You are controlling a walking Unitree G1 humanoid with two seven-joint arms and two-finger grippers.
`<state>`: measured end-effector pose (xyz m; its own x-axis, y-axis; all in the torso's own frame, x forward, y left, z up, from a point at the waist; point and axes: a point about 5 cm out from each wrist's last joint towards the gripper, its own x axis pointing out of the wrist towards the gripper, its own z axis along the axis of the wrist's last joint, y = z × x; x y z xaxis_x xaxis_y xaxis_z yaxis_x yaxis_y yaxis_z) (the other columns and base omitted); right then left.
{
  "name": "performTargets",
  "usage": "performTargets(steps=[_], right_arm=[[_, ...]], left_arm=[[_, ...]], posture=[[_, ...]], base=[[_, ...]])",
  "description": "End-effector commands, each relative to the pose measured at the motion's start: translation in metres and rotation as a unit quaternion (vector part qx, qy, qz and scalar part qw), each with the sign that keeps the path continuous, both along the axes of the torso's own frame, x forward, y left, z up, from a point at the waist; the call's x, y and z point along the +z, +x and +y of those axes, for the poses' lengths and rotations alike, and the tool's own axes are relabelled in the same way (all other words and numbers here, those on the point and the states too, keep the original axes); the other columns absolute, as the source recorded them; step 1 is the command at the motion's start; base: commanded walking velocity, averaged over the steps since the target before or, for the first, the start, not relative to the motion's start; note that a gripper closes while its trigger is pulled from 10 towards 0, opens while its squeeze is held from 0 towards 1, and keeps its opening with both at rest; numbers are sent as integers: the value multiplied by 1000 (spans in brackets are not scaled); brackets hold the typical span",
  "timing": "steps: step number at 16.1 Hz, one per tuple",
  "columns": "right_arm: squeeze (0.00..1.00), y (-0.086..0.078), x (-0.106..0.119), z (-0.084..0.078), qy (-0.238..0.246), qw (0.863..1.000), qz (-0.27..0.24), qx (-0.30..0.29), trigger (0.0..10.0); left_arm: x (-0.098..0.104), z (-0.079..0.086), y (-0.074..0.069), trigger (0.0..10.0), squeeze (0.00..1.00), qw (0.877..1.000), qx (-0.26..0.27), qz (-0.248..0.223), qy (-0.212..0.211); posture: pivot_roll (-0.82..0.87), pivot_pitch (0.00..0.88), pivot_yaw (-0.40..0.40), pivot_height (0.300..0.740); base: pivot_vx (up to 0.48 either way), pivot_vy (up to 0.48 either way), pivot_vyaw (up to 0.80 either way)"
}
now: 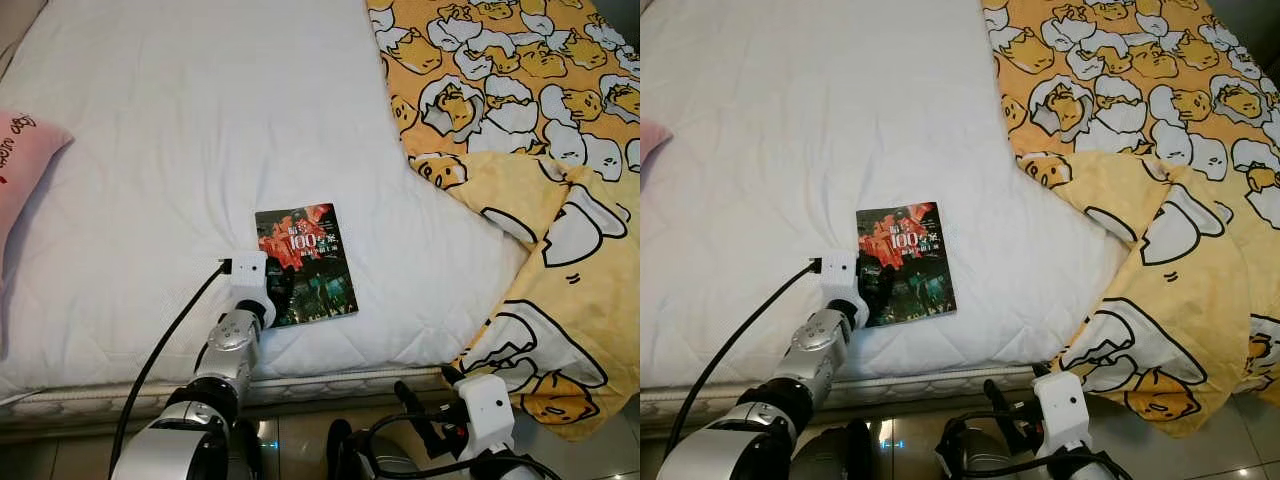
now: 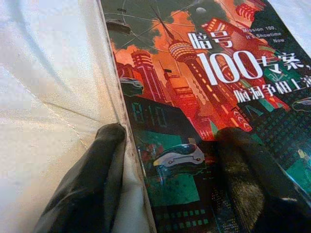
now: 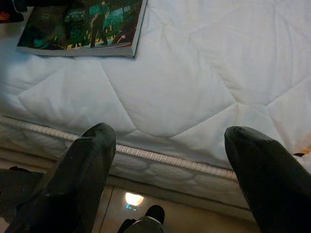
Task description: Clean up the room
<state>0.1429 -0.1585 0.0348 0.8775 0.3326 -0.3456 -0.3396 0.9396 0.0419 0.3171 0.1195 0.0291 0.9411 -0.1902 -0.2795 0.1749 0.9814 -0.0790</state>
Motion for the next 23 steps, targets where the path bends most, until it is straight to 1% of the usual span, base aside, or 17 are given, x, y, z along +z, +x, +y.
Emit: performTargets(steps=[1,4,6,8,9,10,11,12,14,16,17,18,19,20,21,22,23], right_arm=[[0,-5,-6,-5,-3,1000,16,-9,10000],[0,-4,-8,-5,-3,1000,18,-10,10000],[0,-3,-11,-5,-2,1000,22,-9,10000],[0,-2,-12,-3,-1,1000,22,-6,10000],[0,-1,-12,-4,-2,1000,21,-7,10000],[0,0,-12,-5,-3,1000,19,-8,10000],[0,0,-12,-7,-5,1000,17,-11,10000],[0,0,-12,-7,-5,1000,17,-12,10000],[0,1,-14,-10,-6,1000,16,-14,10000],[0,2,-15,-10,-7,1000,15,-15,10000],[0,2,-15,-10,-7,1000,14,-15,10000],[0,4,-15,-10,-8,1000,13,-14,10000],[0,6,-16,-11,-8,1000,12,-14,10000],[0,8,-16,-10,-9,1000,10,-14,10000],[0,10,-15,-10,-8,1000,5,-15,10000],[0,11,-13,-10,-7,1000,-1,-18,10000],[0,11,-11,-11,-3,1000,-7,-20,10000]], left_arm=[[-27,-16,-23,0,0,996,-57,62,19],[-25,-13,-27,0,0,987,-103,10,124],[-32,-11,-37,0,0,986,-116,15,122],[-32,-13,-42,0,0,986,-124,-5,115],[-24,-14,-42,0,0,983,-126,-46,123],[-19,-14,-41,0,0,981,-127,-71,128],[-6,-14,-41,0,0,974,-131,-124,139],[2,-15,-41,0,0,967,-134,-156,147],[26,-16,-44,0,0,946,-134,-242,167],[38,-15,-47,0,0,940,-123,-270,169],[39,-14,-47,0,0,943,-114,-268,163],[36,-12,-47,0,0,954,-101,-241,147],[26,-10,-46,0,0,969,-87,-194,126],[15,-2,-44,0,0,988,-42,-130,72],[14,2,-42,0,0,991,-24,-118,61],[20,3,-41,5765,0,985,-29,-139,94],[25,1,-40,10000,1000,975,-52,-163,140]], posture=[[-169,253,-118,740],[-157,244,-110,740],[-143,234,-109,740],[-140,228,-108,740],[-138,224,-106,740],[-137,221,-103,740],[-137,221,-103,740],[-130,220,-103,740],[-120,222,-105,740],[-115,221,-107,740],[-112,220,-107,740],[-102,217,-108,740],[-98,213,-109,740],[-99,213,-110,740],[-102,212,-110,740],[-99,211,-113,740],[-98,212,-115,740]], base=[[0,0,0],[0,0,0],[0,0,0],[0,0,0],[0,0,0],[0,0,0],[0,0,0],[0,0,0],[0,0,0],[0,0,0],[0,0,0],[0,0,0],[0,0,0],[0,0,0],[0,0,0],[0,0,0],[0,0,0]])
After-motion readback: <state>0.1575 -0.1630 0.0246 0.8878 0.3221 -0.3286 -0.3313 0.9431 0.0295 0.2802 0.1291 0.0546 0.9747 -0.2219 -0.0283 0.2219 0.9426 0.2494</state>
